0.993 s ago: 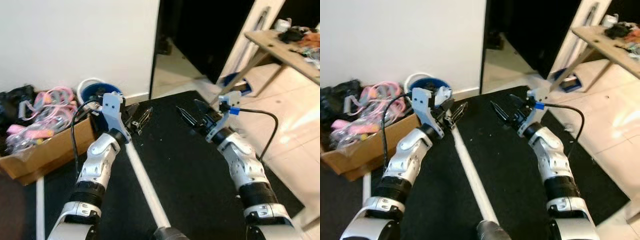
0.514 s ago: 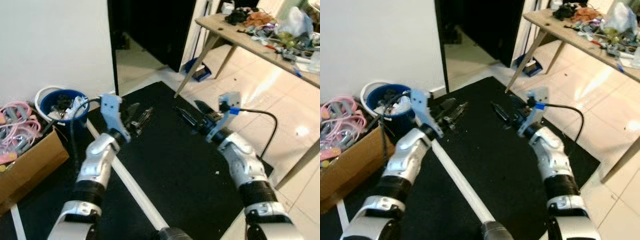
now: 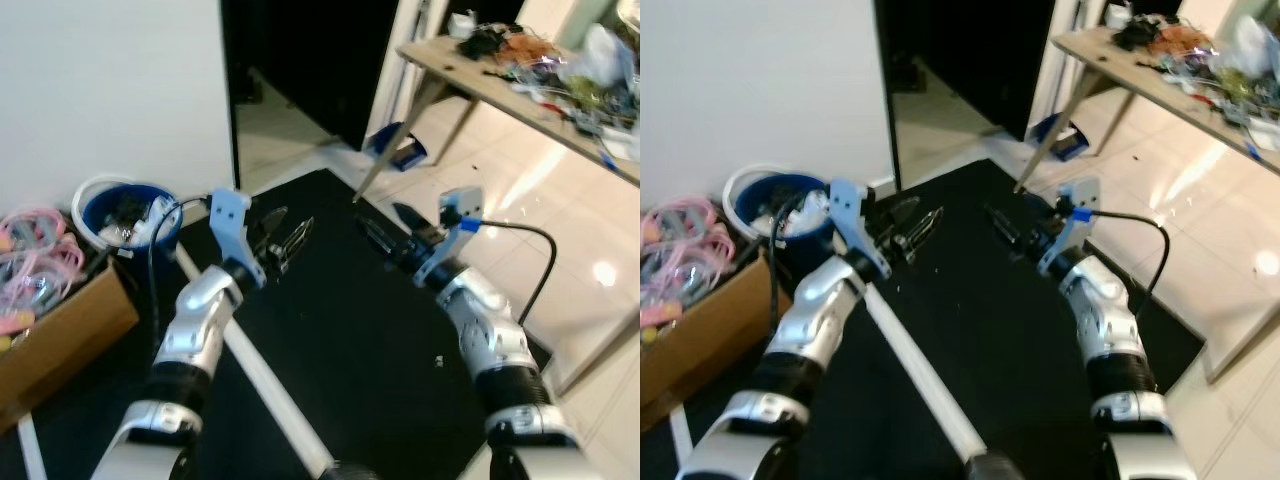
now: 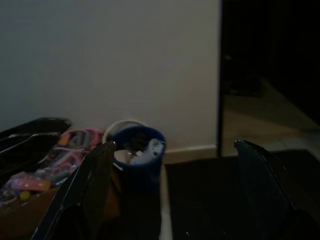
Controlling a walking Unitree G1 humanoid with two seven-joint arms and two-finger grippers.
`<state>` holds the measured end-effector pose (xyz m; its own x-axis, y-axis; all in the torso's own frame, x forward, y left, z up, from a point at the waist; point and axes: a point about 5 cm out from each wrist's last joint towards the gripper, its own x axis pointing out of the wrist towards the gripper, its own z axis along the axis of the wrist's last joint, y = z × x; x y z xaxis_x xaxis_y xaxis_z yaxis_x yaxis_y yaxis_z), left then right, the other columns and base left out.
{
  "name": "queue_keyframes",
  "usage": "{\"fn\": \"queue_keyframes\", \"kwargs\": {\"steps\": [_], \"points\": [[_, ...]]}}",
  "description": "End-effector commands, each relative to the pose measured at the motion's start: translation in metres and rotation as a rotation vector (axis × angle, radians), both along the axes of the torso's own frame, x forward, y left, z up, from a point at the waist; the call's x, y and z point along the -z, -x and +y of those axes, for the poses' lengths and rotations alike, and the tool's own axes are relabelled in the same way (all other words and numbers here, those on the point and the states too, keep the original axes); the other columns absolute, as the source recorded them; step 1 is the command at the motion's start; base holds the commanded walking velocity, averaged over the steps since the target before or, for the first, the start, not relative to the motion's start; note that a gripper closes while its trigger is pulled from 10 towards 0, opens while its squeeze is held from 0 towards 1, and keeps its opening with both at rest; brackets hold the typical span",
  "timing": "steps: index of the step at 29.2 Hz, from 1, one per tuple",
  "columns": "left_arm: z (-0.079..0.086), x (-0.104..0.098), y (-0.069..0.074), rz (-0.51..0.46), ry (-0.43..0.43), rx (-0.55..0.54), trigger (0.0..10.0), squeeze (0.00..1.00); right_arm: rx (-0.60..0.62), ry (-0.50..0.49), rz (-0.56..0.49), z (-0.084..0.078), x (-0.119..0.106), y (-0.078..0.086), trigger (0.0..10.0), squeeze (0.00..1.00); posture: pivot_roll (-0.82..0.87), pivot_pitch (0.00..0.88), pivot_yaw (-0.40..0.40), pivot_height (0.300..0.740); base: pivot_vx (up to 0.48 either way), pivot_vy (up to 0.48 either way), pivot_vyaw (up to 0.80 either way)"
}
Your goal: Picking trash to rubbish bin
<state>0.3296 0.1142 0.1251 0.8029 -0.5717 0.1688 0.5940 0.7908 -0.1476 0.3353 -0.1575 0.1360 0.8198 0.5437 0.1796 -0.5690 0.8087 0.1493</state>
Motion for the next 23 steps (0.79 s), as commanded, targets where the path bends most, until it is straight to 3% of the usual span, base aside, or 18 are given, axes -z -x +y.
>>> {"fn": "queue_keyframes", "kwargs": {"steps": [1, 23], "points": [[-0.0013, 0.0004, -0.0005, 0.003, -0.006, 0.007, 10.0, 0.0, -0.005, 0.012, 0.004, -0.0012, 0.0021, 0.001, 10.0, 0.0, -0.05, 0.0, -0.059, 0.74, 0.326, 0.0, -0.8], [-0.0019, 0.0007, -0.0002, -0.002, -0.008, 0.016, 10.0, 0.0, -0.004, 0.009, 0.007, -0.0012, 0.0031, 0.0005, 10.0, 0.0, -0.05, 0.0, -0.061, 0.74, 0.329, 0.0, -0.78]]}}
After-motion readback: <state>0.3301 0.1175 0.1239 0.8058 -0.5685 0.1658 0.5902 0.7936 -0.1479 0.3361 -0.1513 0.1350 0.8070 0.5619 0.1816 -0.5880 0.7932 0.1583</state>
